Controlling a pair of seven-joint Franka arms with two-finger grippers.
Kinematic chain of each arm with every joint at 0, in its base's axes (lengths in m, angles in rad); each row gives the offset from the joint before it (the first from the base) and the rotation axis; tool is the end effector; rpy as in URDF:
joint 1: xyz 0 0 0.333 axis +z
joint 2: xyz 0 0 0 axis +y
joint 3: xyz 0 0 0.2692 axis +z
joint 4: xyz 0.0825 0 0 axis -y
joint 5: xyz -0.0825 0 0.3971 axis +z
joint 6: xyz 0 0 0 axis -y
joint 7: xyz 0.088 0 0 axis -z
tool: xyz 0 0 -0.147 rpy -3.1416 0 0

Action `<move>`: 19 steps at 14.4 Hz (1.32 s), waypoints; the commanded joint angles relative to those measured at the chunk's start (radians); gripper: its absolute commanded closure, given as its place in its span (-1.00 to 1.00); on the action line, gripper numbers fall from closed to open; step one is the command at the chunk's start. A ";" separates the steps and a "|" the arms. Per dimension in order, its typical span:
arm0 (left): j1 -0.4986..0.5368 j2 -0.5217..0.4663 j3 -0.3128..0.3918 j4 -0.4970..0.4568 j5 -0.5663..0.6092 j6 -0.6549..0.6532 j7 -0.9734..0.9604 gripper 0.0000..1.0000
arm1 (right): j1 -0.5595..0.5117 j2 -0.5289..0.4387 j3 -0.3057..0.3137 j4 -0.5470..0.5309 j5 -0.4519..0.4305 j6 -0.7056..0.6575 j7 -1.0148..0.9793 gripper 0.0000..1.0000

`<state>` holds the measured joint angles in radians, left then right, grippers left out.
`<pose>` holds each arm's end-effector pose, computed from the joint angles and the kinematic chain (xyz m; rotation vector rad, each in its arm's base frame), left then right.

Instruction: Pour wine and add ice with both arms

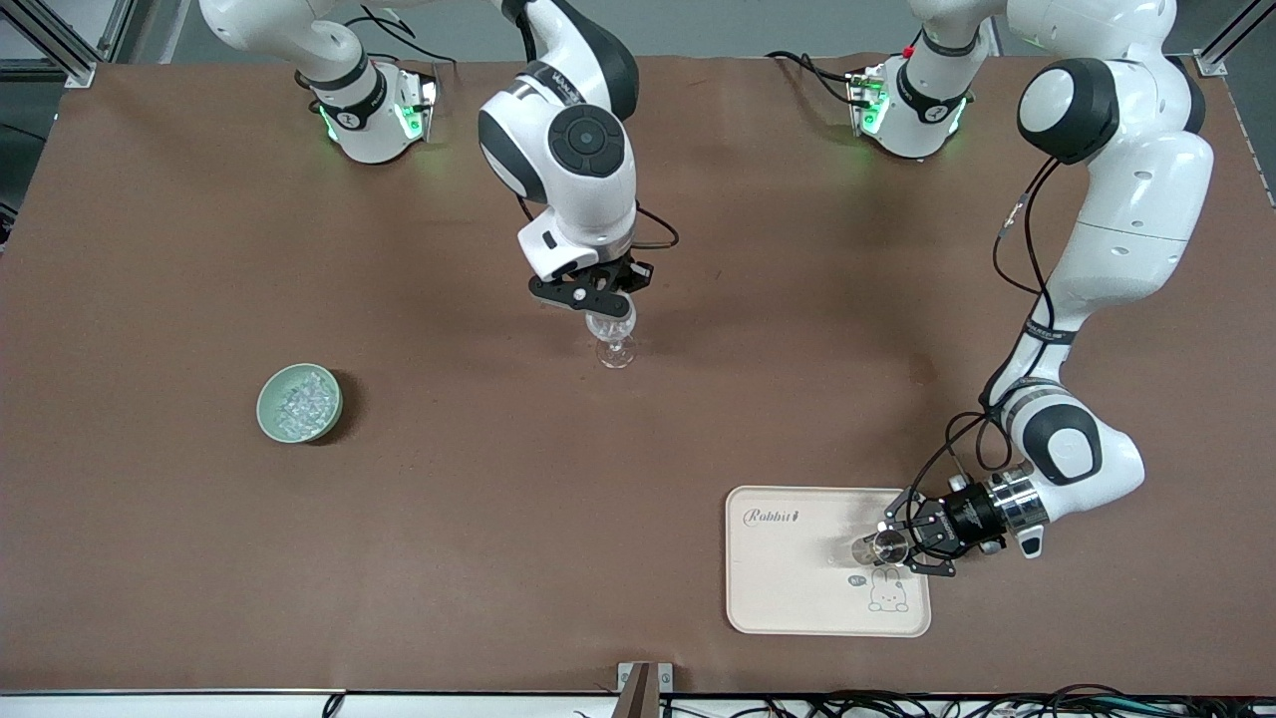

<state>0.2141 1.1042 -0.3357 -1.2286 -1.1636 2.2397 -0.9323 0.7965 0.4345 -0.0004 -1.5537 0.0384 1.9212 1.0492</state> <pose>0.7344 -0.0924 0.0837 1.2505 1.6502 -0.7453 0.4605 0.4764 0.3044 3.0800 -0.4144 -0.1068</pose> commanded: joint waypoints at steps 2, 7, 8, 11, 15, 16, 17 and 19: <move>0.010 -0.023 -0.002 0.018 0.034 -0.012 0.018 -1.00 | 0.017 0.013 -0.013 0.010 0.015 0.001 0.012 0.59; 0.044 -0.167 -0.002 0.018 0.502 -0.127 0.018 -1.00 | 0.015 0.016 -0.013 0.012 0.011 -0.001 0.008 -0.10; 0.071 -0.184 -0.009 0.018 0.588 -0.197 0.020 -1.00 | 0.015 0.016 -0.013 0.020 0.011 -0.001 0.008 -0.11; 0.094 -0.280 -0.040 0.020 0.845 -0.339 0.020 -1.00 | 0.012 0.016 -0.013 0.040 0.011 -0.004 -0.004 -0.11; 0.053 -0.467 -0.092 0.018 1.163 -0.475 0.088 -1.00 | -0.035 -0.003 -0.024 0.110 -0.003 -0.066 -0.008 -0.93; 0.054 -0.510 -0.110 0.018 1.200 -0.497 0.149 -1.00 | -0.067 -0.023 -0.027 0.127 -0.023 -0.085 -0.009 -1.00; 0.059 -0.558 -0.117 0.018 1.226 -0.537 0.221 -1.00 | -0.094 -0.057 -0.029 0.129 -0.058 -0.109 -0.021 -1.00; 0.062 -0.647 -0.118 0.018 1.283 -0.604 0.361 -1.00 | -0.156 -0.120 -0.030 0.130 -0.100 -0.164 -0.069 -1.00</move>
<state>0.2581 0.5585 -0.4569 -1.1721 0.0654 1.6873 -0.7006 0.7056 0.3995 -0.0418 -1.4050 -0.0279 1.8119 1.0211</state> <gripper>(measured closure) 0.000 0.000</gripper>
